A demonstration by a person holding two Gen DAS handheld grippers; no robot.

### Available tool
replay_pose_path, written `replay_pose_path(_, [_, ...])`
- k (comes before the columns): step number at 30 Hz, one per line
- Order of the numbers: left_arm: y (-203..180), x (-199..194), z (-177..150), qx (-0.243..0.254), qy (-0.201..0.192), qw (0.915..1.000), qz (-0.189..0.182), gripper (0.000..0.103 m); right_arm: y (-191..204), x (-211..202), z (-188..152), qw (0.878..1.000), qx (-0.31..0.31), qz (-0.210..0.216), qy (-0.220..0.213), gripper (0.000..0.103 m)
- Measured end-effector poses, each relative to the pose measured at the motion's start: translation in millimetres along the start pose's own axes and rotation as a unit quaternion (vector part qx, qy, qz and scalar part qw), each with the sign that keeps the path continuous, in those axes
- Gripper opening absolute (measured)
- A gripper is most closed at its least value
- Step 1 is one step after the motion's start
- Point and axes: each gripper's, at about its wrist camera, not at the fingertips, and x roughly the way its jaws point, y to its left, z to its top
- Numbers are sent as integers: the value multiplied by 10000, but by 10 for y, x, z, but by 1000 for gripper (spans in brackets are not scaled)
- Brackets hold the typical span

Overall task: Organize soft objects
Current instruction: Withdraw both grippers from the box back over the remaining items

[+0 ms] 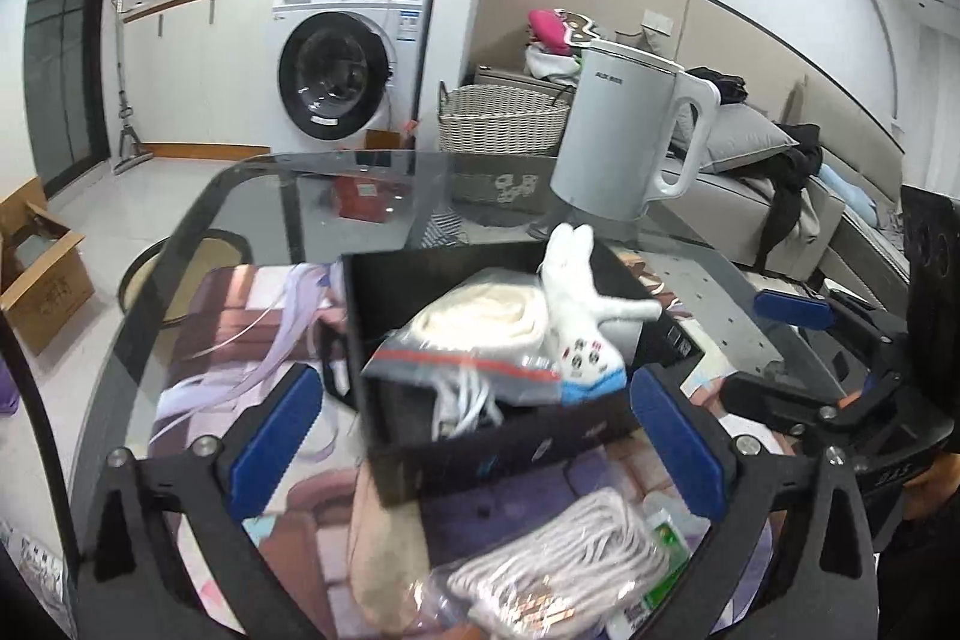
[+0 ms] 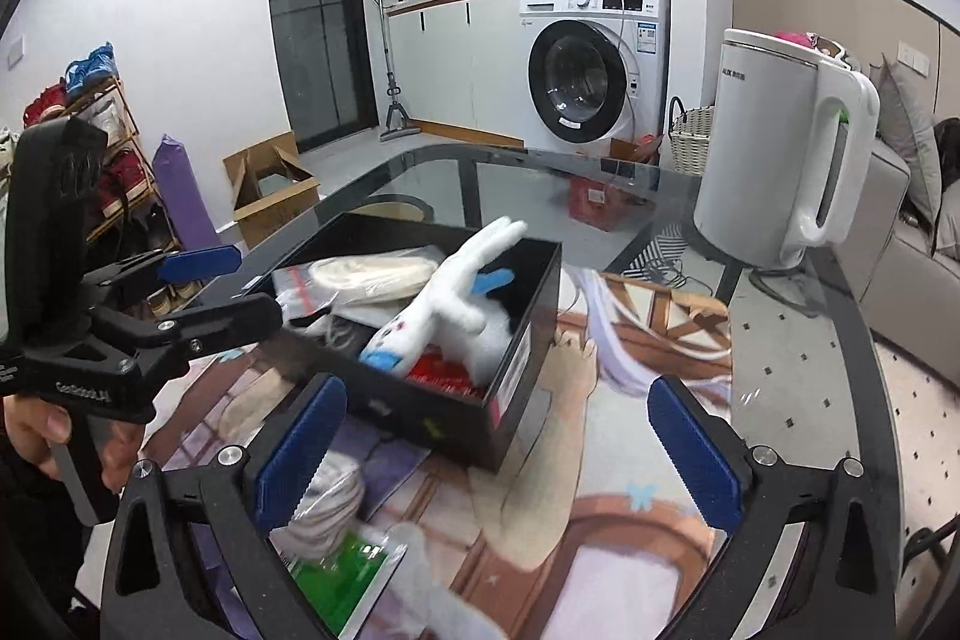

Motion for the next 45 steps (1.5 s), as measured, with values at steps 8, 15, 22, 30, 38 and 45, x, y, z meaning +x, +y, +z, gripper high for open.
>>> replay_pose_path(8, [38, -222, -167, -113, -36, 9998, 130, 103, 171, -117, -258, 9997, -26, 114, 204, 102])
replay_pose_path(15, [-52, -316, -309, 48, 55, 10000, 58, 103, 301, -120, -415, 9987, -165, 180, 442, 102])
replay_pose_path(22, [-44, -352, -447, 99, 187, 9998, 9, 103, 388, -81, -541, 9955, -210, 348, 860, 102])
replay_pose_path(30, [8, -403, -562, 15, 280, 9996, 5, 103, 590, 136, -710, 9890, -342, 556, 1326, 102])
replay_pose_path(38, [20, -378, -567, -34, 345, 9994, -49, 103, 774, 273, -813, 9873, -403, 469, 1464, 102])
replay_pose_path(45, [-18, -349, -578, 97, 378, 9992, -52, 103, 882, 327, -834, 9877, -519, 40, 1472, 102])
